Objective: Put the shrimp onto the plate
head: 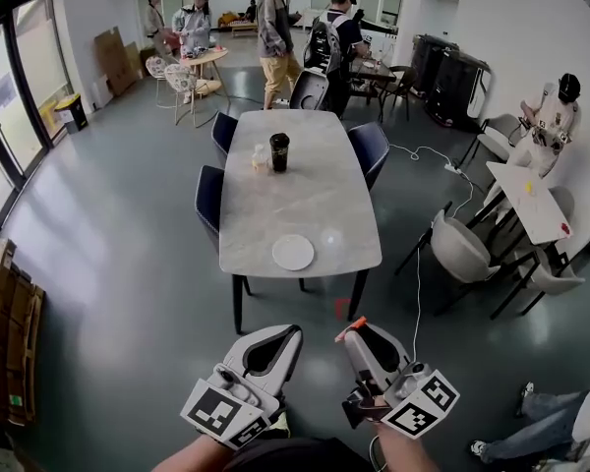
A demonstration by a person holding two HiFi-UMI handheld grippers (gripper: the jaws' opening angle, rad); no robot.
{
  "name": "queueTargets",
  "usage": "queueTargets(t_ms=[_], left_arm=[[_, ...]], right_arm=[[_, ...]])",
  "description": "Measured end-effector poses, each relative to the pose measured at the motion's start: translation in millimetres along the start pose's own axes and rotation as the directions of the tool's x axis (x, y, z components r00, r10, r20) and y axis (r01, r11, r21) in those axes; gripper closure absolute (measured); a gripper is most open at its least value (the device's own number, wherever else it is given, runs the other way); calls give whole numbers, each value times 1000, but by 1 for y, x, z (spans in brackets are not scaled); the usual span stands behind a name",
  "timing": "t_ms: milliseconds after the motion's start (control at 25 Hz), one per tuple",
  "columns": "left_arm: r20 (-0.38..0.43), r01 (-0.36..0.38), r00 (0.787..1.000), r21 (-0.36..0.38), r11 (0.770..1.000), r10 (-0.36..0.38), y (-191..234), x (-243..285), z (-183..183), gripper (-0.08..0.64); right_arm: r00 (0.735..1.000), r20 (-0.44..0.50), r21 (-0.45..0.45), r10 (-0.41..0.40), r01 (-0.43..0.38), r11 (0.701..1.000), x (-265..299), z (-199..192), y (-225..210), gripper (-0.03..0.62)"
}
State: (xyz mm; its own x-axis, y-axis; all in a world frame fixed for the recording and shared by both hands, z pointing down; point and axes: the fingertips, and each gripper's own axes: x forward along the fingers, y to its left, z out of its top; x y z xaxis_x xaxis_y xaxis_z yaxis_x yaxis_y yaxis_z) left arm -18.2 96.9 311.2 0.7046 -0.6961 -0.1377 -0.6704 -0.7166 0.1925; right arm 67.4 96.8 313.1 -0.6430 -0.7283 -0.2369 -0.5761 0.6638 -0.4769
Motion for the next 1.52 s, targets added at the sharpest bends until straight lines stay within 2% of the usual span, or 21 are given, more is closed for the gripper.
queueTargets(t_ms=[280, 520, 800, 1000, 1280, 1520], left_arm=[[-7, 5, 1000, -12, 1000, -5, 68, 26, 3, 552], [-21, -2, 1000, -25, 1000, 1, 107, 60, -15, 552], [-34, -48, 998, -14, 999, 48, 162, 110, -15, 552], [-30, -89, 996, 8, 996, 89, 188, 160, -22, 552], [-38, -156, 987, 14, 988, 157, 236, 201, -39, 552], [-63, -203, 977, 15, 979, 204, 270, 217, -63, 552]], right_arm=[[999, -11, 6, -42, 42, 999, 56, -6, -34, 528], [998, -31, 32, -59, 60, 998, 88, -11, -79, 528], [998, -57, 59, -29, 32, 998, 147, -2, -134, 528], [993, -121, 61, 4, 4, 998, 177, 4, -187, 528], [964, -262, 76, 49, -31, 997, 216, -26, -252, 528], [914, -404, 51, 47, -29, 998, 235, -80, -299, 528]])
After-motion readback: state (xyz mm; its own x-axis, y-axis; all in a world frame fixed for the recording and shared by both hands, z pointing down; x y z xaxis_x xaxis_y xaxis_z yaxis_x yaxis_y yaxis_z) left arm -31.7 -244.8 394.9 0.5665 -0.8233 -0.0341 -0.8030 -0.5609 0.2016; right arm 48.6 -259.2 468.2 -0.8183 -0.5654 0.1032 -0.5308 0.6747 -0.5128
